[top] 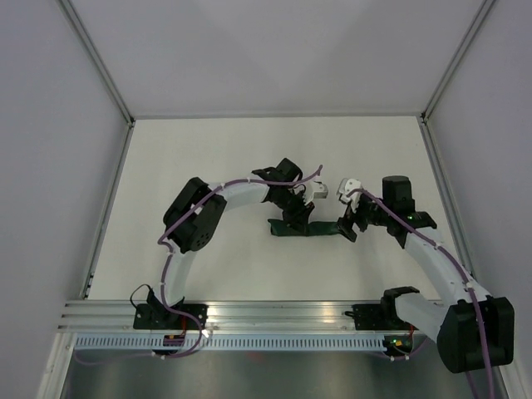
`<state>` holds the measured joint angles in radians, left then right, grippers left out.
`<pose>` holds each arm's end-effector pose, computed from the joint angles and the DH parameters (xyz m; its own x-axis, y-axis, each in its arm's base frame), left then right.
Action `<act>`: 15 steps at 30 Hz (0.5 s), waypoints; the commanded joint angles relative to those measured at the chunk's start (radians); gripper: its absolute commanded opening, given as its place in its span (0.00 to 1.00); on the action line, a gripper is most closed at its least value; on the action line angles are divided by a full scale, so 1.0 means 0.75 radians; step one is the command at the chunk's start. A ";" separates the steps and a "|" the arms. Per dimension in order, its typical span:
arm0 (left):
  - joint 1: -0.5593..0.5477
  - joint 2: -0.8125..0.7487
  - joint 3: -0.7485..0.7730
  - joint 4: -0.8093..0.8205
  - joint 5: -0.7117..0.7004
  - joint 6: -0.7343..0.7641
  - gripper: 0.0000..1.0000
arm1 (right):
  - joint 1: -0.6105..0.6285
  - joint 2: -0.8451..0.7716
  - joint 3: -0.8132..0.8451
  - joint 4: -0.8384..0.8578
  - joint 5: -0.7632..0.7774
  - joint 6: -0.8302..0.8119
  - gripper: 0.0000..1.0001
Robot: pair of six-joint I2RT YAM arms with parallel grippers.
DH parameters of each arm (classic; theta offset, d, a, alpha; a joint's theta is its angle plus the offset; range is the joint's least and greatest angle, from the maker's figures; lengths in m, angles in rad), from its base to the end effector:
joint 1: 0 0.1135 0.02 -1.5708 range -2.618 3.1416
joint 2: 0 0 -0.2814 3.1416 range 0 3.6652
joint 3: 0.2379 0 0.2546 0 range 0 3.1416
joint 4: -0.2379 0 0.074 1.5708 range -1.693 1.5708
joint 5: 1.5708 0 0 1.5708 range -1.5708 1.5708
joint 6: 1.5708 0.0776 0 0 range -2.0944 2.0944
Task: Fold the napkin, place the utensils inside, and roll it up
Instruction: Roll the napkin at the center of the board.
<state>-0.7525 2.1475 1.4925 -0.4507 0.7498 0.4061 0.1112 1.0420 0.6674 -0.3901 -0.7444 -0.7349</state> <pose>0.3032 -0.3563 0.1294 -0.3136 0.6897 -0.6527 0.9222 0.0575 -0.3824 0.2176 0.0772 0.2310 -0.1300 -0.5107 -0.8499 -0.8824 0.4505 -0.1358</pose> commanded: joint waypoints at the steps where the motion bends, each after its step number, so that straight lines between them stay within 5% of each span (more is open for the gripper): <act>1: -0.007 0.131 0.043 -0.248 0.082 -0.069 0.09 | 0.144 0.010 -0.057 0.084 0.070 -0.112 0.95; 15: 0.009 0.262 0.141 -0.385 0.131 -0.085 0.10 | 0.555 0.171 -0.170 0.236 0.434 -0.186 0.94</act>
<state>-0.7452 2.2646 1.6119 -0.6479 0.9455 0.3527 0.4824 1.1404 0.5503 -0.2802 -0.4843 -0.8478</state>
